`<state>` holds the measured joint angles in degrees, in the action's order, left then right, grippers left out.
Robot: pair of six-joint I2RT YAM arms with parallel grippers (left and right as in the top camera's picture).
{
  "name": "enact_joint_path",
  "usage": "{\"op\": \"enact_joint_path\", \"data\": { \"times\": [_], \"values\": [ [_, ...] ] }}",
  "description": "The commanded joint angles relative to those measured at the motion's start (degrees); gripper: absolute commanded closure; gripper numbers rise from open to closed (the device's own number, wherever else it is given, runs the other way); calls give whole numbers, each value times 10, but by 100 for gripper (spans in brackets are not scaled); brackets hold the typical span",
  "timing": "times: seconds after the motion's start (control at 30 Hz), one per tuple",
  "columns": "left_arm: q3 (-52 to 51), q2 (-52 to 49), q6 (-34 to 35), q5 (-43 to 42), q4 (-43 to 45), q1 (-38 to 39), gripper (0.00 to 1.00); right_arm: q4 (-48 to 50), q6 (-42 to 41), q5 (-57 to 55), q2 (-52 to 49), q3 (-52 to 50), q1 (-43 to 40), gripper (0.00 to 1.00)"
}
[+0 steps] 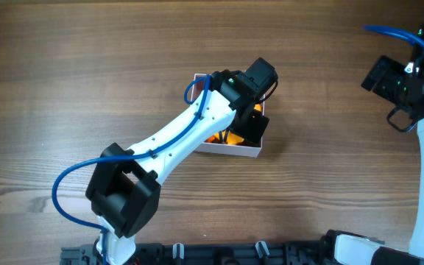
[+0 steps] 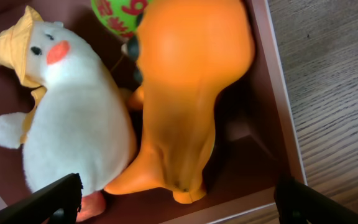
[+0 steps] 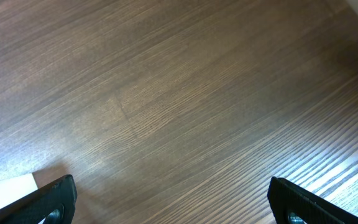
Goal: Pack container
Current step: 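Carry the orange dinosaur into the box beside the duck, then release the dinosaur and lift the left arm away from the box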
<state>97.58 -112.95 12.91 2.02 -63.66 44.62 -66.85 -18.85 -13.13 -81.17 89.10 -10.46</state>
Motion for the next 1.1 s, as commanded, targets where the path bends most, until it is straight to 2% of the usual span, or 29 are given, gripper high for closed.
{"op": "enact_joint_path", "data": {
  "times": [0.0,0.1,0.17,0.23,0.37,0.5,0.67,1.07],
  "values": [
    [21,20,-3,-9,-2,-12,0,1,-8,-4,-4,-3,-1,0],
    [53,69,37,17,-2,-52,0,1,-8,-4,-4,-3,-1,0],
    [56,114,109,64,-7,-114,0,1,-8,-4,-4,-3,-1,0],
    [56,135,145,71,-26,-177,0,1,-8,-4,-4,-3,-1,0],
    [56,146,143,54,-63,-318,0,1,-8,-4,-4,-3,-1,0],
    [56,147,144,37,-65,-398,0,1,-8,-4,-4,-3,-1,0],
    [56,147,144,30,-71,-433,0,1,-8,-4,-4,-3,-1,0],
    [56,147,144,30,-71,-434,0,1,-8,-4,-4,-3,-1,0]
  ]
}}
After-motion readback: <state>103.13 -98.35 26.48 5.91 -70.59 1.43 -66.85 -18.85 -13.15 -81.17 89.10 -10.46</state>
